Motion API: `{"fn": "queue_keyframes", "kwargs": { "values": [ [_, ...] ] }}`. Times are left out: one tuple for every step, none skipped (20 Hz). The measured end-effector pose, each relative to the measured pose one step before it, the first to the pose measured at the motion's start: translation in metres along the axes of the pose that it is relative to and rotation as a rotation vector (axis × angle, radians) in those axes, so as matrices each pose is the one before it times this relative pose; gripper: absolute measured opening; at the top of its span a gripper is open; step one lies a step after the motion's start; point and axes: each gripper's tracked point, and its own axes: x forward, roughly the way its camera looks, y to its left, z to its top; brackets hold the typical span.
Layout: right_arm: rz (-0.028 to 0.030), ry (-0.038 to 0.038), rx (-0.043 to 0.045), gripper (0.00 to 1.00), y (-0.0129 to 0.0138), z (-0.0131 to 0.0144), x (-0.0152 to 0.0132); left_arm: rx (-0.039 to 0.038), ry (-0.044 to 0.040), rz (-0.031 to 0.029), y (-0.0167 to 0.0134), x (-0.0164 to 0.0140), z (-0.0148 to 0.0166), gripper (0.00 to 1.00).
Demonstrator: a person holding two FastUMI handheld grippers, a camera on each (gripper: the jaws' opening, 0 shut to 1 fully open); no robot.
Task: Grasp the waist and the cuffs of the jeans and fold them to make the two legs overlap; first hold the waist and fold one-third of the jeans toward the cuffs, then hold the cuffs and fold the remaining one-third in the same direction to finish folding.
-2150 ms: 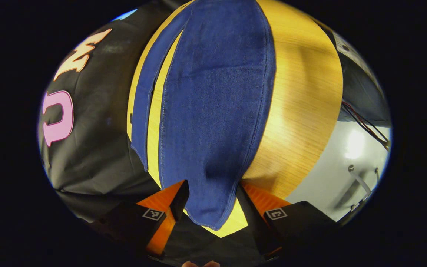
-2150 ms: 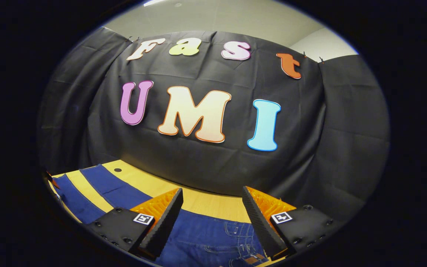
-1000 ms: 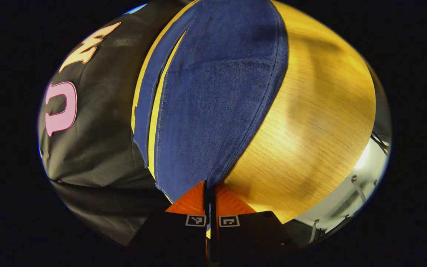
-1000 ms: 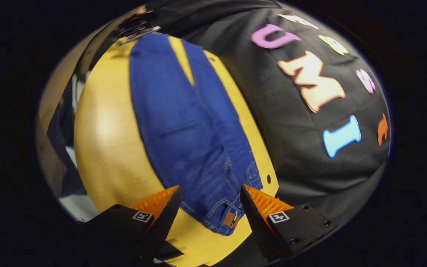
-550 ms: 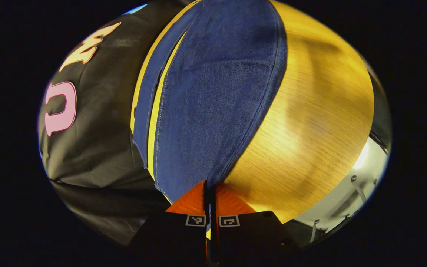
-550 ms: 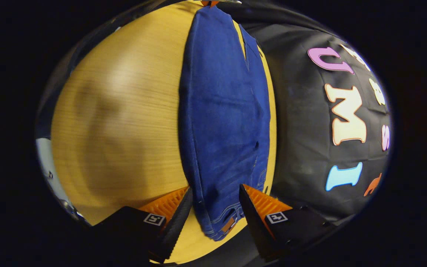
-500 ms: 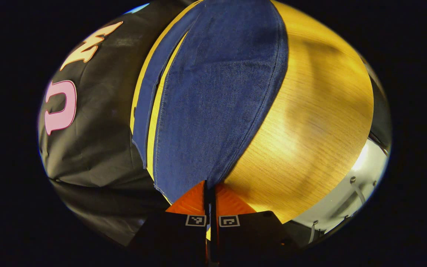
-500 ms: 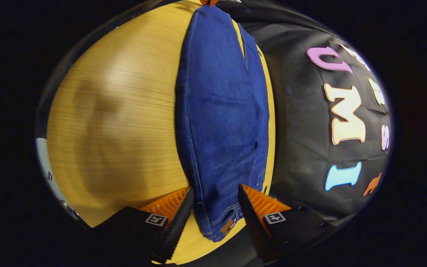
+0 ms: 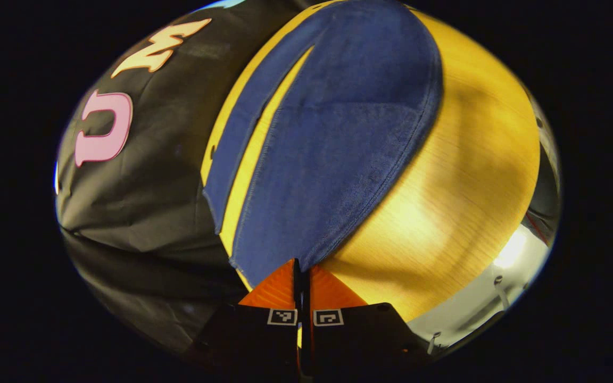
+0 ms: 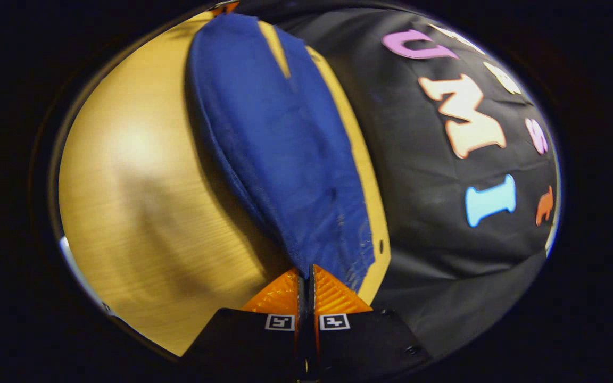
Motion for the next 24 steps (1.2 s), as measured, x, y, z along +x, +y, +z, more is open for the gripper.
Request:
{"fn": "queue_keyframes", "kwargs": {
  "values": [
    [-0.03768,-0.03041,0.02478,0.03,-0.01842,0.01088,0.00092,-0.02202,-0.01508,0.02934,0.01378,-0.00389,0.00877,0.00],
    [-0.03182,-0.01482,0.01532,0.03,-0.01480,0.00761,-0.00080,-0.03048,0.00248,0.02402,0.01368,-0.00230,0.00584,0.00],
    [-0.02567,0.00014,0.01827,0.02,-0.01334,0.00431,0.00102,-0.03581,0.00549,0.02343,0.01743,-0.00053,0.00316,0.00],
    [-0.02522,-0.00518,0.02313,0.02,-0.01288,0.00587,0.00193,-0.02557,-0.01845,0.02608,0.01779,0.00001,0.00897,0.00],
    [-0.02341,-0.00431,0.02253,0.03,-0.01281,0.00546,0.00506,-0.01504,-0.01461,0.01902,0.01749,-0.00050,0.01102,0.00],
    [-0.01713,-0.00151,0.01647,0.02,-0.00962,0.00692,0.00436,-0.01028,-0.01200,0.01915,0.01368,-0.00103,0.01136,0.00],
    [-0.01836,0.00098,0.00754,0.02,-0.00981,0.00421,0.00628,-0.00476,-0.00828,0.01245,0.01274,-0.00181,0.00775,0.00],
    [-0.01400,0.00662,0.00597,0.02,-0.00868,0.00384,0.00506,-0.00842,-0.01677,0.00483,0.01224,0.00573,0.00997,0.00],
    [-0.01424,0.00164,0.01314,0.02,-0.00794,0.00413,0.00661,-0.02530,-0.00614,-0.00269,0.01412,0.01212,0.00854,0.00],
    [-0.01326,0.00059,0.01826,0.02,-0.00580,0.00495,0.00704,-0.03301,-0.00940,-0.00157,0.00885,0.01118,0.00891,0.00],
    [-0.01665,0.01061,0.01727,0.02,-0.00515,0.00258,0.00692,-0.02381,-0.01036,-0.00408,0.00637,0.01136,0.00875,0.00],
    [-0.01435,0.01557,0.02003,0.02,-0.00444,0.00347,0.00724,-0.01344,-0.00426,-0.00618,0.00712,0.01089,0.00807,0.00],
    [-0.01701,0.00903,0.02133,0.03,-0.00499,0.00462,0.00829,-0.01238,-0.01008,0.00472,0.00762,0.00995,0.00731,0.00],
    [-0.01344,0.00758,0.02169,0.02,-0.00386,0.00454,0.00884,-0.01274,-0.00419,0.00425,0.00846,0.01135,0.00842,0.00],
    [-0.00596,0.00547,0.02475,0.02,-0.00028,0.00453,0.00990,-0.01891,-0.00522,-0.00371,0.00621,0.01133,0.00690,0.00],
    [-0.00630,0.00877,0.01984,0.02,-0.00009,0.00479,0.01018,-0.01610,-0.01588,-0.00297,0.00461,0.01065,0.00922,0.00],
    [-0.00580,0.01086,0.01659,0.02,-0.00014,0.00173,0.01305,0.00044,0.00123,-0.01555,0.00125,0.01198,0.00622,0.00],
    [-0.00010,0.01436,0.01007,0.02,0.00119,0.00248,0.01099,0.01818,-0.01221,-0.01401,0.00226,0.01292,0.00838,0.00],
    [0.00081,0.01183,0.00711,0.02,0.00036,0.00224,0.01027,0.03486,0.00085,-0.00770,0.00239,0.01285,0.00476,0.00],
    [0.00356,0.00683,0.00857,0.02,0.00297,0.00405,0.01062,0.03871,-0.00042,-0.00377,0.00120,0.01326,0.00544,0.00],
    [0.00047,0.01082,0.00298,0.02,0.00240,0.00222,0.01122,0.03618,-0.00065,-0.00325,0.00079,0.01475,0.00410,0.00],
    [-0.00329,0.01212,0.00364,0.02,0.00355,0.00321,0.01250,0.02669,0.00311,0.00054,-0.00089,0.01463,0.00377,0.00],
    [-0.00846,0.01598,0.00596,0.02,0.00392,-0.00004,0.01353,0.02340,-0.00738,0.00191,-0.00170,0.01266,0.00341,0.00],
    [-0.01065,0.01329,0.00588,0.02,0.00519,-0.00012,0.01172,0.01977,0.00118,-0.00465,-0.00424,0.01398,0.00203,0.00]
  ]
}}
